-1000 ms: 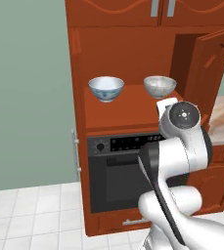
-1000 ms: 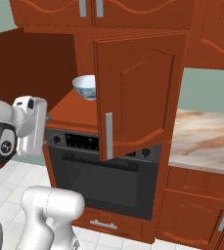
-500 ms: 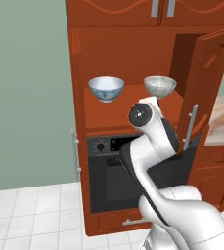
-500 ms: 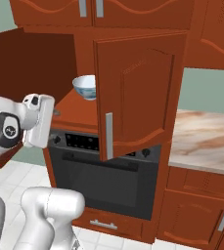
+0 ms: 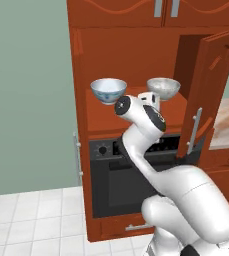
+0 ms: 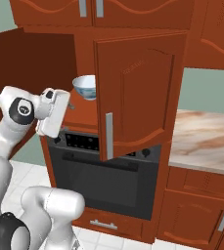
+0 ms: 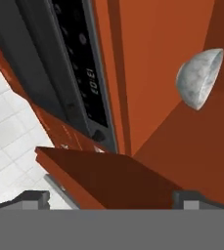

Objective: Move the bowls from the cabinet to the plates on the dining table.

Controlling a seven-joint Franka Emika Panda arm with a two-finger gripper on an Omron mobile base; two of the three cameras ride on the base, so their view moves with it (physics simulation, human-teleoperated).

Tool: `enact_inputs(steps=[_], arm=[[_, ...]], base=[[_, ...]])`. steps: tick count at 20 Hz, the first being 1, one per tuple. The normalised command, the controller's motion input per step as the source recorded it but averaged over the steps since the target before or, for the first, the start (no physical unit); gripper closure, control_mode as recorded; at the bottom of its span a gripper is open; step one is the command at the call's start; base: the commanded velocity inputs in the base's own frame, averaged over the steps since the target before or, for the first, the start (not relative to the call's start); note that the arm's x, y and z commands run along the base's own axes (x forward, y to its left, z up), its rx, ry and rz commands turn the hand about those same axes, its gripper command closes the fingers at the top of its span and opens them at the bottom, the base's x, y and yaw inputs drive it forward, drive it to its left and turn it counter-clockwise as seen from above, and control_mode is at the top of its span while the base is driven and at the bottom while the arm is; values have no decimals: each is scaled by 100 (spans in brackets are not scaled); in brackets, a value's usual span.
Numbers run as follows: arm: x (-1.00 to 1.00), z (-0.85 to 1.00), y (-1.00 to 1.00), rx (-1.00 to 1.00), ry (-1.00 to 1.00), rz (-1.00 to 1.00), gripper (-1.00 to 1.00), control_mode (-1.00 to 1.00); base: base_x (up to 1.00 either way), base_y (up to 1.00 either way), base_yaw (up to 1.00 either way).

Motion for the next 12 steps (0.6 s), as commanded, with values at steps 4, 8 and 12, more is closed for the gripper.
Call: enact_inputs(steps=[4,8,12], arm=[[65,0,-21,0,0,-26,-100,-100],[56,-1,-31,0,0,-28,-100,-100],[42,0,-42,0,0,-29,-100,-100]], base=[[0,0,0],[0,0,0],[0,0,0]])
